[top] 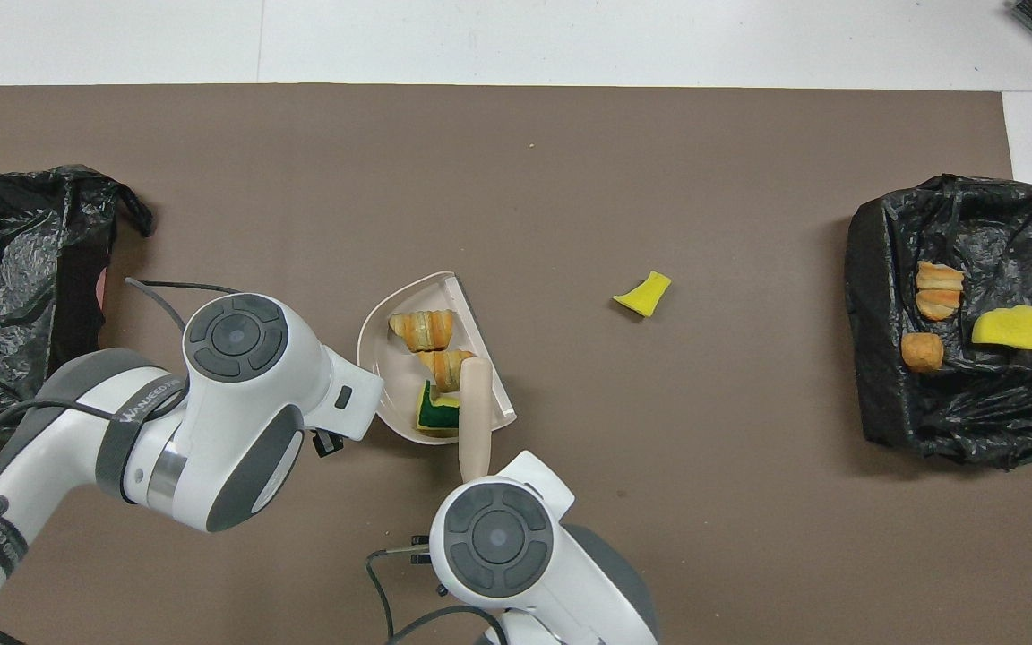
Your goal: Sweep and dump trash in bin
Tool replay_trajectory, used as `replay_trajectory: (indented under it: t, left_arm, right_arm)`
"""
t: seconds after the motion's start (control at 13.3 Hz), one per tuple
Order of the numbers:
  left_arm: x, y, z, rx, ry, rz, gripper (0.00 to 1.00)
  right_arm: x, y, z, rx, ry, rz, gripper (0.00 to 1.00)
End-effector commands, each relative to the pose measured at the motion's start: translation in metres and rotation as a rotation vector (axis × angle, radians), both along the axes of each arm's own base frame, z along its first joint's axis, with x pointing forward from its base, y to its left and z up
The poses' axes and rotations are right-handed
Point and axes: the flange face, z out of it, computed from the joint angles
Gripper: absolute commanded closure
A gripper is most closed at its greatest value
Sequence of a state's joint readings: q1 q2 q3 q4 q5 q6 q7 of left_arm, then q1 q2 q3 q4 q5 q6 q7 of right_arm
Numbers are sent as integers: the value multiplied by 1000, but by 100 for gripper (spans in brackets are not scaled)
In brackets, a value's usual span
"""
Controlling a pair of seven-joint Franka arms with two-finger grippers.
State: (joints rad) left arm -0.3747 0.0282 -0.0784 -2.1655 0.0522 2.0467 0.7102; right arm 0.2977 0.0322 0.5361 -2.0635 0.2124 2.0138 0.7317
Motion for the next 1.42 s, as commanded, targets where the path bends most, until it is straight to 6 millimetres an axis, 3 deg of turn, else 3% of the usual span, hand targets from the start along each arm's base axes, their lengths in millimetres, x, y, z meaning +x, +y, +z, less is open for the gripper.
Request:
replay_trajectory:
  t: [0.0, 0.22, 0.6, 0.75, 0.9, 0.97, 1.35]
  left_arm:
    - [0, 0, 4, -18, -5, 29, 100]
    - [1, -7, 5, -45, -26, 54, 100]
    - [5, -30, 7, -96, -72, 114, 100]
    - [1, -31, 7, -79, -43, 111, 100]
    - [-3, -56, 1, -73, -20, 80, 100]
    - [1, -58, 6, -59, 7, 87, 100]
    - [4, -64, 5, -60, 20, 138, 100]
  right_arm:
    - [20, -38, 24, 4, -28, 62, 100]
    - [46, -69, 20, -39, -69, 123, 100]
    - [113, -171, -5, -106, -40, 93, 100]
    - [130, -211, -12, -161, -38, 143, 100]
    - [140, -241, -18, -162, -18, 176, 100]
    - [146, -259, -21, -162, -4, 223, 100]
    - [172, -303, -50, -274, 12, 329, 100]
